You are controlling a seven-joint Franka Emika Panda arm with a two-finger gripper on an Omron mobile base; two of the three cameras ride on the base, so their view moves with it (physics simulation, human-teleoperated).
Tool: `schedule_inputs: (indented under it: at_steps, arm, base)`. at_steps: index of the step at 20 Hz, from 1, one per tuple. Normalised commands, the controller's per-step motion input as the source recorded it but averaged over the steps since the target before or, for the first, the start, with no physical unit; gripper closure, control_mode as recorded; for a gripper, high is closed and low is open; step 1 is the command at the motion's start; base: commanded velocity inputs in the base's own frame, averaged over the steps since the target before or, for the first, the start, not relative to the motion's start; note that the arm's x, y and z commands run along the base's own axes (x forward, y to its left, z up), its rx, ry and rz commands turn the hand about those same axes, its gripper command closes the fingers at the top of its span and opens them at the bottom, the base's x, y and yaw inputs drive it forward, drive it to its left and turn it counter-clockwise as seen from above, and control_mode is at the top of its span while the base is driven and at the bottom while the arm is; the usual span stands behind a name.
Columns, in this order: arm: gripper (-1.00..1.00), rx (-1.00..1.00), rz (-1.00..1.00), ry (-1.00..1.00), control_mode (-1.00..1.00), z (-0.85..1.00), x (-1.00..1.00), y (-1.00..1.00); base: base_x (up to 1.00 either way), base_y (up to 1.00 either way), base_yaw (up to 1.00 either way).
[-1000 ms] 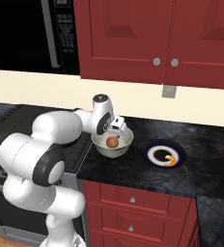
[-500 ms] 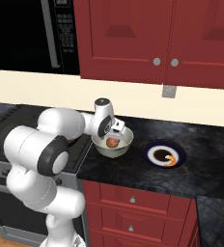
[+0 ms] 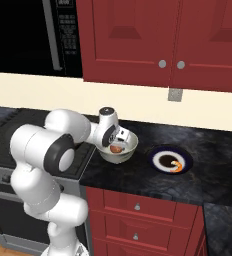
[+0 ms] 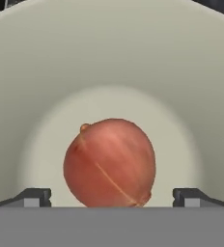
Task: Place the shrimp on the plate and place the onion on the same plate.
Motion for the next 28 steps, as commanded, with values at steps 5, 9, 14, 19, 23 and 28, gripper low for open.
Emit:
schedule_inputs:
  at_steps: [5,9,14,19,23,28]
  arm:
    - [-1.00,0.00,0.00,-0.11,-1.00,-0.05,0.08,0.00]
    - [-1.00,0.00,0.00,-0.05,-1.00,-0.02,0.01,0.00]
    - [-1.00,0.00,0.00,-0.06,-1.00,-0.21,0.04,-0.07]
    - [-1.00,0.00,0.01,-0.03,-1.00,-0.23,0.14,-0.14]
    - [1.00,0.01,0.00,0.08,-1.00,-0.17,-0.01,0.03]
    - [1.00,0.00,0.00,0.16,-1.00,-0.08,-0.11,0.11]
  base:
    - [0.00,0.00,0.00]
    - [0.00,0.00,0.00]
    - [0.00,0.00,0.00]
    - [0.00,0.00,0.00]
    - [0.00,0.00,0.00]
    - [0.00,0.00,0.00]
